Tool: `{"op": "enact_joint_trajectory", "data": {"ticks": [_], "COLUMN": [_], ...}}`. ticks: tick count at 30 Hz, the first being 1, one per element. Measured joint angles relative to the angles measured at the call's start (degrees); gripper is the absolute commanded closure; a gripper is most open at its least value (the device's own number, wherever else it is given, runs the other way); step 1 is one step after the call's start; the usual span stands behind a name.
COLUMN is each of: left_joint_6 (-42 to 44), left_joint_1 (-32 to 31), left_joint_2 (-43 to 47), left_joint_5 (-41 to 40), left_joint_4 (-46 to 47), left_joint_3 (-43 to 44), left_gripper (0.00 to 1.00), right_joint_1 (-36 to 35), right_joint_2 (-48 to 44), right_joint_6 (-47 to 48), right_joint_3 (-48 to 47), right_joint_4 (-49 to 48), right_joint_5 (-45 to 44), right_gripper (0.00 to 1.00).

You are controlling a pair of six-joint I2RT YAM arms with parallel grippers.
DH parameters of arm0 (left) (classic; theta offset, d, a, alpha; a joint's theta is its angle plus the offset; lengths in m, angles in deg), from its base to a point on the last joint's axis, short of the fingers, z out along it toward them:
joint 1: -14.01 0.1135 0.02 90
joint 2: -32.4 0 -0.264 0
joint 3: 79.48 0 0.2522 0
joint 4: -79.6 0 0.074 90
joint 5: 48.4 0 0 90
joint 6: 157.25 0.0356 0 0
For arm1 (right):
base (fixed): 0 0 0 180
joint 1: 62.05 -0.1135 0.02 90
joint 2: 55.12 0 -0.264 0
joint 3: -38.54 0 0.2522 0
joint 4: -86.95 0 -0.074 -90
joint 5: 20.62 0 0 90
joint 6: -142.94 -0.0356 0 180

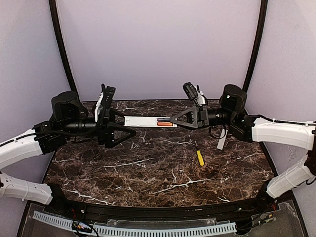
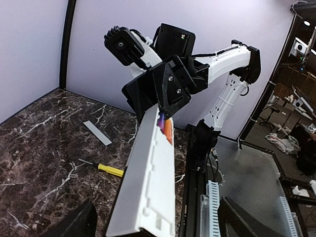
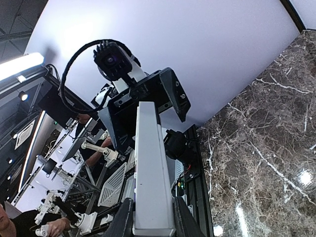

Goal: Unload the batteries from the remote control

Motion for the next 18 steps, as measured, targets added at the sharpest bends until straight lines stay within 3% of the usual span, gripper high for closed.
{"op": "enact_joint_trajectory", "data": {"ticks": [18], "left_joint_6": [-21.81], "left_joint_1": [0.04], "left_joint_2": [-8.24], "left_joint_5": [4.52], "left_joint_4": [10.10], "left_joint_3": [0.70], "left_gripper": [0.34], "right_joint_1": [0.33], "right_joint_2": [-1.84], "right_joint_6": [4.83], "right_joint_3": [0.00], "right_joint_4": [4.02], "right_joint_5": [-0.98], "right_gripper": [1.00]}}
